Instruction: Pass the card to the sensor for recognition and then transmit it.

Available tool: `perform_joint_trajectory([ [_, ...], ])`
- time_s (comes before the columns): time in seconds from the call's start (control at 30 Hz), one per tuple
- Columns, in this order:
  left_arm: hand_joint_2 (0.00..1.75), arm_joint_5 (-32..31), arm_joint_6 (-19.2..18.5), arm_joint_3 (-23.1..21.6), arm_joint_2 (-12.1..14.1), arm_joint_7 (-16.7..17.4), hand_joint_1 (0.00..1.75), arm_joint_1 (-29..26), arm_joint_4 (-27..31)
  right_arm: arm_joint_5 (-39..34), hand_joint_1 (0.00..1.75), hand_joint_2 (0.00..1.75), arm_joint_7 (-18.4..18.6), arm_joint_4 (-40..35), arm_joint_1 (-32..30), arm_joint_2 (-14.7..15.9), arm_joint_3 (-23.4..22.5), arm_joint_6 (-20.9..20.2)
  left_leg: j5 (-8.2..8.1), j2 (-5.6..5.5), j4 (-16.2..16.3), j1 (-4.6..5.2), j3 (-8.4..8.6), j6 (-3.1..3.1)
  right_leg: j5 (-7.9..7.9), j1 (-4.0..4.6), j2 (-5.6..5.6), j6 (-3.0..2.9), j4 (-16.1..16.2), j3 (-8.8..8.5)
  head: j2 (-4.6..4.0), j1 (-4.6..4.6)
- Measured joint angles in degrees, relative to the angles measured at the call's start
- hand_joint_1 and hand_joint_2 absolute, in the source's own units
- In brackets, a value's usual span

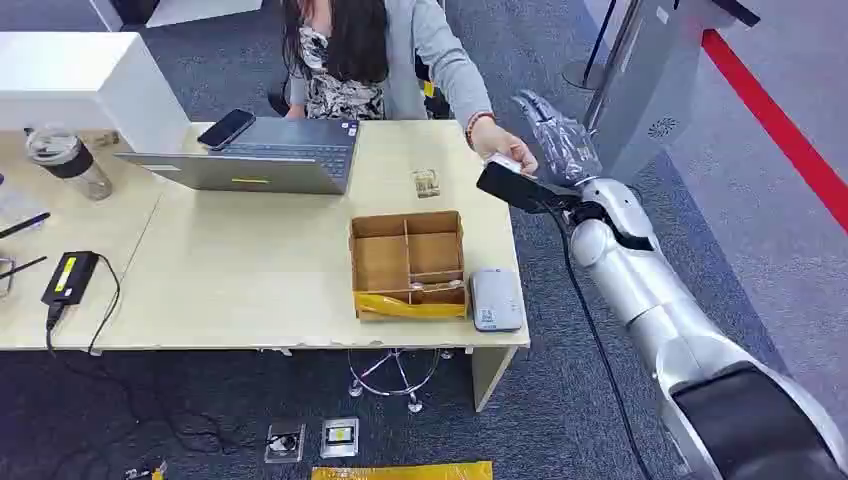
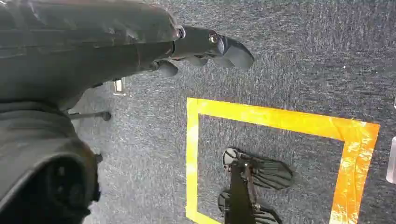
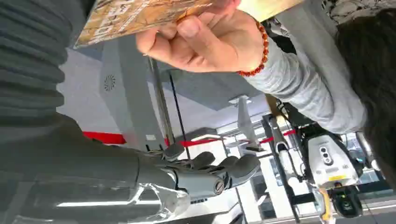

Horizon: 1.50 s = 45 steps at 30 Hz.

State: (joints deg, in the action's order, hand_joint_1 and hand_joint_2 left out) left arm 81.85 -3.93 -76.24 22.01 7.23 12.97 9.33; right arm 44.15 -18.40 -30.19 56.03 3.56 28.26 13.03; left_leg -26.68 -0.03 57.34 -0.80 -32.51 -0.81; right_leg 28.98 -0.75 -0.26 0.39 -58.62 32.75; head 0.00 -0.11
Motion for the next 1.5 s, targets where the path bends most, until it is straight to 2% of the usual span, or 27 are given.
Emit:
perform_joint_trajectory([
  [0.1,0.00,-0.1,0.1,0.0,0.0,0.0,0.00,0.0,0.0,-0.1,0.00,1.75,0.0,-0.5,0.0,0.0,0.8,-0.2,0.00,0.00,0.0,0.00,0.00,0.00,0.00,0.00,0.00,0.00,0.0,0.01,0.00,0.02],
  [0.13,0.00,-0.1,0.1,0.0,0.0,0.0,0.00,0.0,0.0,-0.1,0.24,1.75,0.0,-0.7,0.0,0.0,1.0,-0.3,0.00,0.01,0.0,0.00,0.00,0.00,0.00,0.00,0.02,0.00,0.0,0.01,0.00,0.00],
  [0.17,0.00,-0.2,0.1,0.0,0.0,0.0,0.00,0.0,0.0,-0.1,1.61,1.75,0.0,-1.0,0.0,0.0,1.1,-0.3,0.00,0.02,0.0,0.00,0.00,0.00,0.00,0.00,0.04,-0.01,0.0,0.02,0.00,0.02],
  [0.2,0.00,-0.1,0.1,0.0,0.0,0.0,0.00,0.0,0.0,-0.1,1.75,1.75,0.2,-1.1,0.0,0.0,1.2,-0.4,0.00,0.02,0.0,0.00,0.00,0.00,-0.01,0.00,0.05,-0.01,0.0,0.02,0.00,-0.02],
  [1.23,0.00,0.0,0.0,-0.2,0.0,-1.0,0.00,-0.8,0.0,0.3,1.75,1.75,2.3,-6.6,-3.7,0.2,4.8,-1.6,0.00,0.03,0.0,0.00,0.01,0.00,-0.01,0.00,0.05,-0.01,0.0,0.03,0.00,0.00],
  [1.5,0.00,0.4,0.0,-0.2,0.0,-1.0,0.00,-1.3,0.0,1.3,1.75,1.75,4.7,-11.2,-7.0,3.6,5.3,-4.0,-0.01,0.02,0.0,0.00,0.00,0.00,-0.01,0.00,0.04,-0.01,0.0,0.03,0.00,0.00],
])
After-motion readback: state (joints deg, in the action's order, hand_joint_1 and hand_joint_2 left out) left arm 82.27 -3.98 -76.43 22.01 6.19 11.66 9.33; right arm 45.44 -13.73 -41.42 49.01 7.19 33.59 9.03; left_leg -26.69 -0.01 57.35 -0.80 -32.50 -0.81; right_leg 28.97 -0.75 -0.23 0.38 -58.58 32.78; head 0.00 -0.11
